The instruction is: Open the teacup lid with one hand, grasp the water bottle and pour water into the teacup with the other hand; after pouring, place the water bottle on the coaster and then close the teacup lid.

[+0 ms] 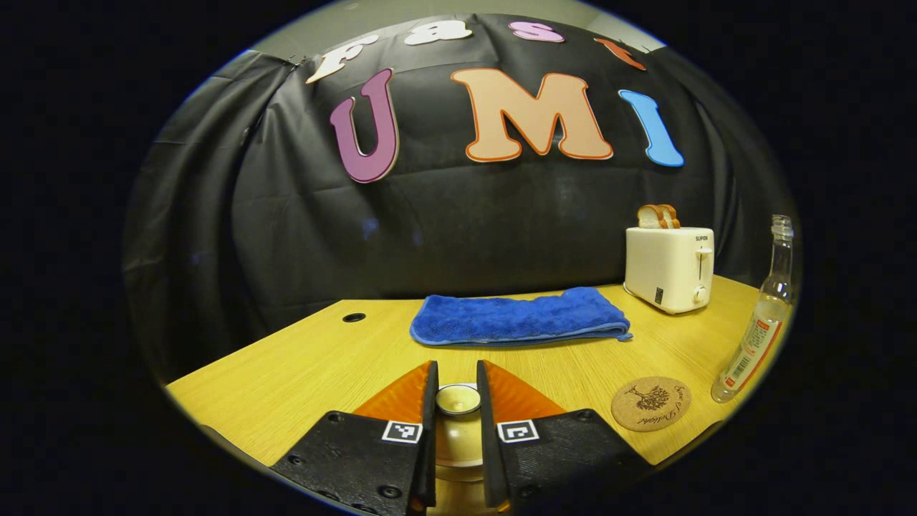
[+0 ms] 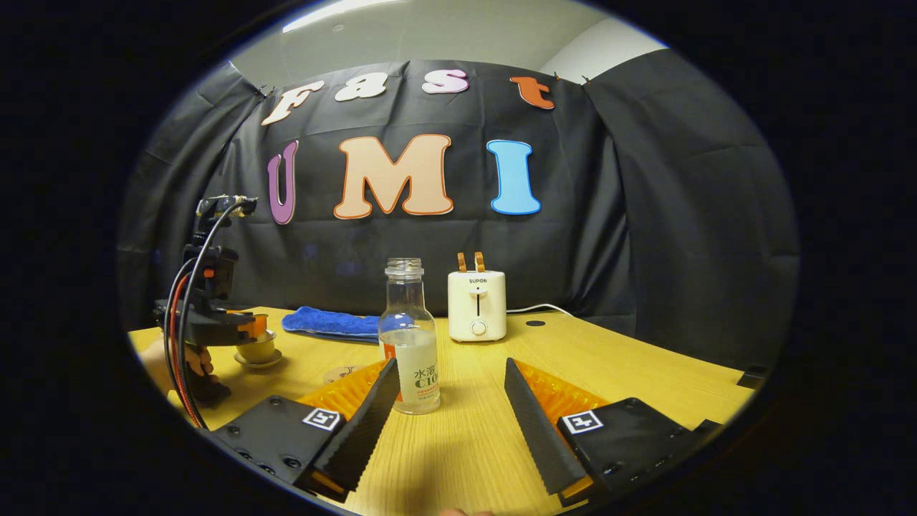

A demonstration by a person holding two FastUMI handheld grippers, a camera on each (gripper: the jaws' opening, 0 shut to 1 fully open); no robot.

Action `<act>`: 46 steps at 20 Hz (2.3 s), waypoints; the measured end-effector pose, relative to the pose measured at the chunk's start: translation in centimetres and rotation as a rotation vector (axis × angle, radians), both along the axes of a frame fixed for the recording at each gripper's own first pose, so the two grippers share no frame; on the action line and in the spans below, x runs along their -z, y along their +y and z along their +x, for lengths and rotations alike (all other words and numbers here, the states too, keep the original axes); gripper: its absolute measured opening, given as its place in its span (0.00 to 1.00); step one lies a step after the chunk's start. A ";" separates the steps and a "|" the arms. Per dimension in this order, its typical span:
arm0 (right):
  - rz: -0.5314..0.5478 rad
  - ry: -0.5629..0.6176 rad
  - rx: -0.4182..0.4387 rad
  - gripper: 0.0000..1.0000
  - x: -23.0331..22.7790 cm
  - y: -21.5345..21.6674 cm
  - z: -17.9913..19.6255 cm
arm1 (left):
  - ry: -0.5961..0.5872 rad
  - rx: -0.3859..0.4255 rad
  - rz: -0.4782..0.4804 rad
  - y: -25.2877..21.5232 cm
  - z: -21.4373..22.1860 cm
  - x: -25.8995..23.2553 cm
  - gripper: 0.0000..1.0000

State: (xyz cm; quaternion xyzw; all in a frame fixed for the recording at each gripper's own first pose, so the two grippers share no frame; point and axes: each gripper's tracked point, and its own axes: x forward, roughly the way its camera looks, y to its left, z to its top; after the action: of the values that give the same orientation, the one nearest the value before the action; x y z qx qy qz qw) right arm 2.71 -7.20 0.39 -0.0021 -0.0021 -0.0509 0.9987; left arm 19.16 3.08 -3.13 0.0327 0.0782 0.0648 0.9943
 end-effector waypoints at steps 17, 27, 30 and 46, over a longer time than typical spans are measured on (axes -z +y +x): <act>0.002 0.007 -0.099 0.89 0.2 2.4 0.7 | -0.131 0.125 -0.070 -1.2 -2.9 -1.9 0.24; 0.000 0.012 -0.080 0.95 0.5 3.9 4.8 | -0.137 0.133 -0.067 1.7 -9.3 -2.3 0.23; 0.002 0.020 -0.067 0.95 0.8 4.2 6.8 | -0.138 0.140 -0.066 2.4 -10.9 -2.3 0.23; 0.001 0.009 -0.020 0.89 0.8 4.4 14.5 | -0.132 0.232 -0.078 2.2 -13.0 -2.3 0.23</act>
State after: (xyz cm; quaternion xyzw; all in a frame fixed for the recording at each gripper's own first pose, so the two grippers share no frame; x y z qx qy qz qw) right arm 17.22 -2.76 -0.44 -0.0018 0.0023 -0.0409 0.9992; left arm 6.19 5.25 -0.87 -0.0015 0.0107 -0.0516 0.9986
